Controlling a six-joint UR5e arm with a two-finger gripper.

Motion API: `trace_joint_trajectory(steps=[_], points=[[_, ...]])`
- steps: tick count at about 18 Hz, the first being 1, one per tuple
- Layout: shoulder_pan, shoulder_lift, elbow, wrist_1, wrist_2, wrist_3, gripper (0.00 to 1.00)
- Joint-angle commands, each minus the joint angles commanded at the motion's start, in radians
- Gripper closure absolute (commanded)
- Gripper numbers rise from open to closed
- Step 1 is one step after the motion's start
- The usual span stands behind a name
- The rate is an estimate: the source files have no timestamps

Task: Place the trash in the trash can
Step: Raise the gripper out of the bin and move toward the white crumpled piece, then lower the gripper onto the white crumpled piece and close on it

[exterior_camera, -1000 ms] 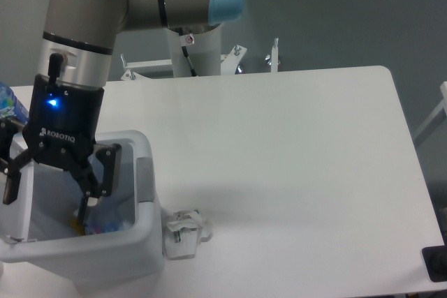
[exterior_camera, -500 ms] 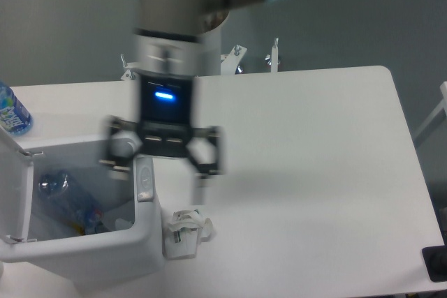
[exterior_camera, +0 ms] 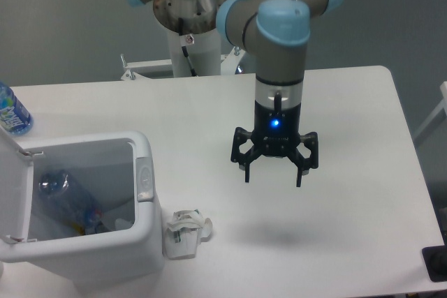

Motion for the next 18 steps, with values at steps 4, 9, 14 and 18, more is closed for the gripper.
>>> trace_joint_trajectory(steps=[4,9,14,18], points=[[-0.074,-0.055,-0.014,-0.002,0.019,-0.281,0.00],[-0.123,-0.115,-0.006,0.006,0.020,-0.455,0.00],[-0.161,-0.196,0.064,0.008,0.032,-0.515,0.00],[-0.183,-0.239,0.097,0.009,0.043,-0.515,0.00]])
